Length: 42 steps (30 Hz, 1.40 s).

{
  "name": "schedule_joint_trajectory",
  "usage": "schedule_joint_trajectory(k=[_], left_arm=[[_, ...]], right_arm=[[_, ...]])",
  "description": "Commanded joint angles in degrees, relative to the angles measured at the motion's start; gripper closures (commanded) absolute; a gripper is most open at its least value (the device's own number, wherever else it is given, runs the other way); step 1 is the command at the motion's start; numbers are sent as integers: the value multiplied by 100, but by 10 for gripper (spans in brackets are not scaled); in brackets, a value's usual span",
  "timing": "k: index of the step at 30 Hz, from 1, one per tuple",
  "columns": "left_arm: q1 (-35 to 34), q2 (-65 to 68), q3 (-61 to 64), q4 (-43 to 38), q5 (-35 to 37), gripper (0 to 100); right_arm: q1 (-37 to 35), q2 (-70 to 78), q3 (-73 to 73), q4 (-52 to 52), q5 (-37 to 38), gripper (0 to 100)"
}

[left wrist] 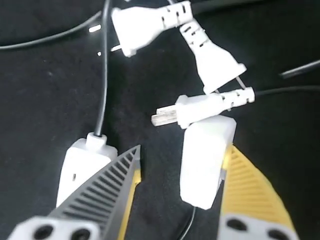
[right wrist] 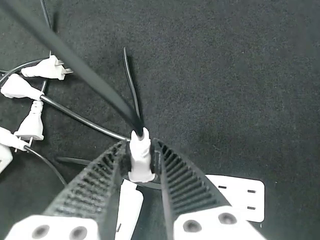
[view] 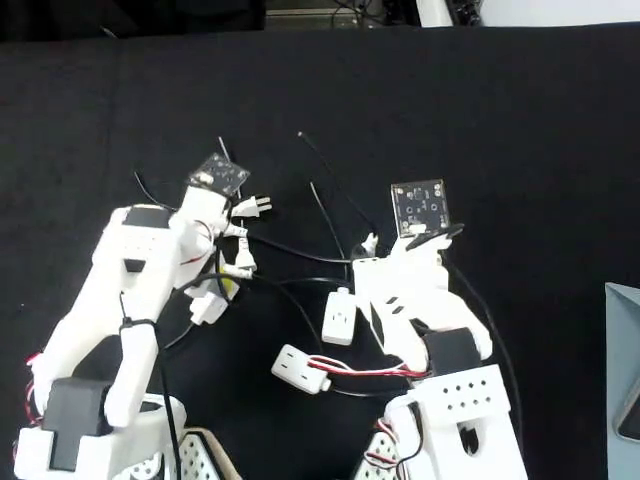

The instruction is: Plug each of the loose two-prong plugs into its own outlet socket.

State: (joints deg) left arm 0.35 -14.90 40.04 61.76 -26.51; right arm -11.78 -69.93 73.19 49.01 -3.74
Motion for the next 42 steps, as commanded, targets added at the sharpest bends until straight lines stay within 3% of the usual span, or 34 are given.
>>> schedule_joint_trajectory(k=[1,7,14,19,28,33,42], left_arm=[[13,-97,-637,378,-18,743],[-101,-26,-620,387,-53,743],[-409,-26,189,-598,-308,741],[-497,-97,259,-695,-352,743],[-479,-97,-655,519,-343,744],[-268,-26,-523,571,-352,741],[-286,-18,699,-967,-334,745]], right_arm=[[70,-75,-40,-105,-53,986],[70,-84,-22,-105,-53,986],[70,-84,-22,-105,-53,986],[70,-84,-22,-105,-53,986],[70,-84,-22,-105,-53,986],[70,-84,-22,-105,-53,986],[70,-84,-22,-88,-53,986]])
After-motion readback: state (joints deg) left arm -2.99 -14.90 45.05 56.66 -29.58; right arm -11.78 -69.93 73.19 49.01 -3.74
